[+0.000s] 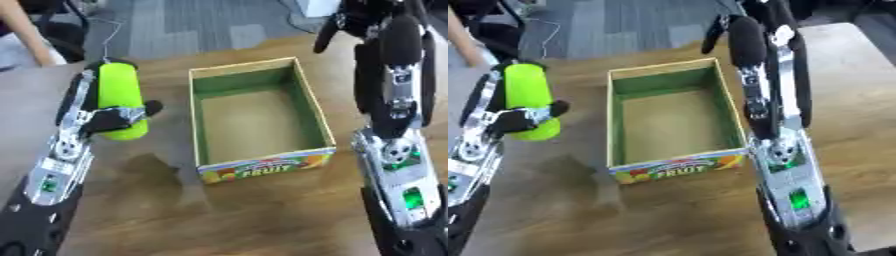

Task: Pick up objects on the table and place them in the box.

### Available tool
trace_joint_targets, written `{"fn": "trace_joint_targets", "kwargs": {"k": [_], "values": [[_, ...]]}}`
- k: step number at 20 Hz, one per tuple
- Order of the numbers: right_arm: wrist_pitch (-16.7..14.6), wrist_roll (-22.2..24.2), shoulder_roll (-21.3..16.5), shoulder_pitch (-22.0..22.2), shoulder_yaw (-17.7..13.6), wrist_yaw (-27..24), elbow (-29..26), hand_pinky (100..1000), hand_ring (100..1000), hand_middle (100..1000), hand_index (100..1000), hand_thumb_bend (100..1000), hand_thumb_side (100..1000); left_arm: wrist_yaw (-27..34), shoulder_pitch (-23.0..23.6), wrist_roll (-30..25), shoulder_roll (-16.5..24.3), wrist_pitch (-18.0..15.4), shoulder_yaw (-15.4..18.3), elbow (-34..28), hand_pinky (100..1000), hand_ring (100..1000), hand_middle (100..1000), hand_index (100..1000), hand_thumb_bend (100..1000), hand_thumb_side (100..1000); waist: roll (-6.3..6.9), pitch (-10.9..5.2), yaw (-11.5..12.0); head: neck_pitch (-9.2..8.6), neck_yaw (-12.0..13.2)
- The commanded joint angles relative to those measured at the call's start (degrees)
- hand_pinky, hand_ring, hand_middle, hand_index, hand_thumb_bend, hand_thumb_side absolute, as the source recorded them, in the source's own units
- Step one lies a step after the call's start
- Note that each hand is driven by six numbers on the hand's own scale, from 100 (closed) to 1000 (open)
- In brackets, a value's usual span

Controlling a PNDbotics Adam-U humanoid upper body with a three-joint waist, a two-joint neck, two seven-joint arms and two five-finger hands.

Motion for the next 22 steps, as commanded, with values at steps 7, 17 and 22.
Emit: {"fn": "trace_joint_targets", "kwargs": {"k": [7,17,22], "values": [[-0.2,0.5,0.6,0.1,0.1,-0.3,-0.3,327,754,721,851,351,891,4.8,-5.7,-1.9,5.8,1.7,-1.2,-4.2,100,100,100,170,698,276,0.51,-1.91,-1.2,-0.01,-0.3],[-0.4,1.0,0.5,-1.0,0.4,-0.6,-0.3,325,753,721,847,370,908,6.0,-7.3,-3.8,2.4,0.7,-3.2,-0.3,100,100,130,229,658,381,0.77,-1.38,-5.7,-0.01,-1.2],[-0.4,1.2,0.5,-1.1,0.5,-0.8,-0.3,323,754,719,849,378,894,3.2,-7.1,-4.6,0.9,-1.2,-5.1,3.7,100,103,236,338,618,455,0.94,-1.0,-6.4,-0.01,-0.7]]}}
